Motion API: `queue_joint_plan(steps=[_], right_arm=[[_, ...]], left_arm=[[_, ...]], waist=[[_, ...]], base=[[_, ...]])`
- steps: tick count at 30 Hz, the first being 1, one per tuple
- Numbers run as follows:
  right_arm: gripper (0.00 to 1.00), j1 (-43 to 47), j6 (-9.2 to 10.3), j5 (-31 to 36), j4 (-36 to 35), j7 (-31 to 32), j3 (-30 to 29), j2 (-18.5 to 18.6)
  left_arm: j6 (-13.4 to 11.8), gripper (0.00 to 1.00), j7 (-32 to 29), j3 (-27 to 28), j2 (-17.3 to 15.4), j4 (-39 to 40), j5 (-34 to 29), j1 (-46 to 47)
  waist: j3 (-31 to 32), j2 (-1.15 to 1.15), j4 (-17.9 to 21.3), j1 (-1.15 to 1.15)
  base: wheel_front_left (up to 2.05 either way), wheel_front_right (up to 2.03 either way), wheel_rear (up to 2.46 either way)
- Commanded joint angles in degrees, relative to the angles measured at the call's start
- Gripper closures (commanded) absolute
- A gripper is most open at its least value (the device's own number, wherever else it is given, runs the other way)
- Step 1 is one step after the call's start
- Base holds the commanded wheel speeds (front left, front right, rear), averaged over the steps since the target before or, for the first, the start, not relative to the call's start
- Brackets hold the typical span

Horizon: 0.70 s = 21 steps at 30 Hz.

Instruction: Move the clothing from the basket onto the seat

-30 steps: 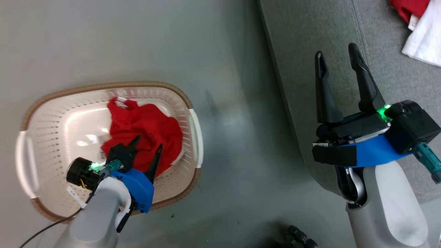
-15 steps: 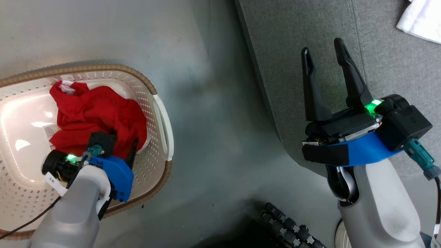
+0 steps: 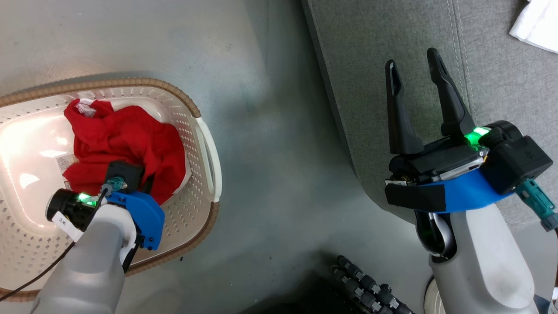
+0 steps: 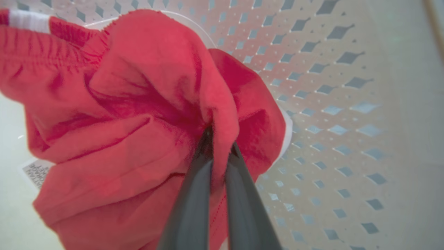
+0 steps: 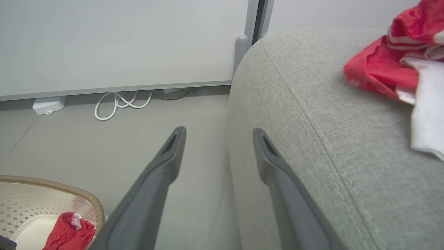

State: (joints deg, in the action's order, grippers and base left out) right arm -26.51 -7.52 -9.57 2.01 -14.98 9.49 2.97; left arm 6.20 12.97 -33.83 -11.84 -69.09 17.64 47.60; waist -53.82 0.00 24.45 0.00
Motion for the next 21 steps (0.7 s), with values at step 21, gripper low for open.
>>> queue_joint_plan(steps=[21], right_arm=[[0.00, -0.02, 0.06, 2.26, 4.65, -0.19, 1.96, -0.13]], left_arm=[[0.49, 1.00, 1.83, 0.06, 3.34, -1.94, 3.47, -3.07]], waist=[[11.63, 0.00, -2.61, 0.00]], base=[[0.00, 0.00, 0.00]])
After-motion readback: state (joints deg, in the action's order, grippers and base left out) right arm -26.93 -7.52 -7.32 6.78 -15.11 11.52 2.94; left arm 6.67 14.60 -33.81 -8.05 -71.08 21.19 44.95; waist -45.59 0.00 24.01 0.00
